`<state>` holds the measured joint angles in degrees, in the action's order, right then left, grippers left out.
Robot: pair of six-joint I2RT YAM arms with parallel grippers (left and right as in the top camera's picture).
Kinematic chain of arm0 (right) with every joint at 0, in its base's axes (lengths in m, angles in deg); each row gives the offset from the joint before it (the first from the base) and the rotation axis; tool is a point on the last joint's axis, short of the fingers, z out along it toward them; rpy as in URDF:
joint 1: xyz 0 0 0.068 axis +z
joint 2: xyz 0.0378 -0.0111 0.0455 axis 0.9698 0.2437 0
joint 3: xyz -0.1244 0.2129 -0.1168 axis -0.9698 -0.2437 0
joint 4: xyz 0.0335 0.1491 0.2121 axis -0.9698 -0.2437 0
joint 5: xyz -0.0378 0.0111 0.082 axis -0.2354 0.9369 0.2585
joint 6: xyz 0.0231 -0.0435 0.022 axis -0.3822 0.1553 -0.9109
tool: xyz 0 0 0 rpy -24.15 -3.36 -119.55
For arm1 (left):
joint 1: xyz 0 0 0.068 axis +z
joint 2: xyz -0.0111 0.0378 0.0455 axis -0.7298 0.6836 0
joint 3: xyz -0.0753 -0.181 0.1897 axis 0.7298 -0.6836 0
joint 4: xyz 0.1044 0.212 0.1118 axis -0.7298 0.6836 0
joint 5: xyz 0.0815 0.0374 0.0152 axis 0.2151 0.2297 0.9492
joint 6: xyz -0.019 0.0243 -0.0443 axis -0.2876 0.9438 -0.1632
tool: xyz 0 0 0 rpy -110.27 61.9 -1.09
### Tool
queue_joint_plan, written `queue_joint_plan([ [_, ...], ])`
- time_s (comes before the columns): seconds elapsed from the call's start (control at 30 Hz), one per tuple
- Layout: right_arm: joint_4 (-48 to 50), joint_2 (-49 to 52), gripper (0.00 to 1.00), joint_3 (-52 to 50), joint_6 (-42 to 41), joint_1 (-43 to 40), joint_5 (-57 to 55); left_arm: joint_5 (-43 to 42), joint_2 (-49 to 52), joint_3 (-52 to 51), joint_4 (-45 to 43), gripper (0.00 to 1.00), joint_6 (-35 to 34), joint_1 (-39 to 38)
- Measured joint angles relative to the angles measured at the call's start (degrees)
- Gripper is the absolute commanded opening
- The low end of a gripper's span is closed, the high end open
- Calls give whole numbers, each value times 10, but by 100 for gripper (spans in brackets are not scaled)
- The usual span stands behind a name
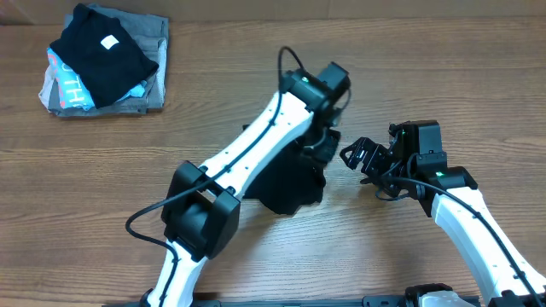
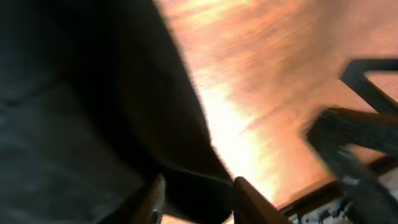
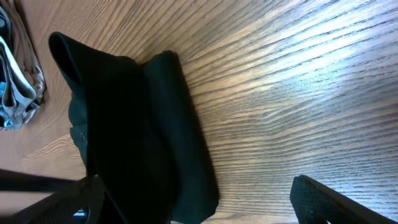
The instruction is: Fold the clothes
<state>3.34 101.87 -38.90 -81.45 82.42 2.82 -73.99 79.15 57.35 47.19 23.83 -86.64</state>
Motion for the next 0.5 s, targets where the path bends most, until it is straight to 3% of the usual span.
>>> queue_joint_plan([
  [0.17, 0, 0, 100, 0, -3, 0, 0, 11, 1, 22, 33, 31, -3, 49],
  [0.3, 5, 0, 97, 0, -7, 0, 1, 13, 2, 106, 96, 31, -3, 96],
  [0.37, 20, 0, 80, 0, -9, 0, 11, 14, 2, 155, 128, 4, -3, 131],
  [0.4, 32, 0, 72, 0, -5, 0, 23, 14, 1, 170, 143, 4, -2, 150],
  [0.43, 46, 0, 56, 0, 4, 0, 36, 14, 1, 178, 155, 4, -4, 165],
  [0.5, 89, 0, 35, -1, 17, 4, 83, 16, 0, 182, 182, 4, 3, 199],
])
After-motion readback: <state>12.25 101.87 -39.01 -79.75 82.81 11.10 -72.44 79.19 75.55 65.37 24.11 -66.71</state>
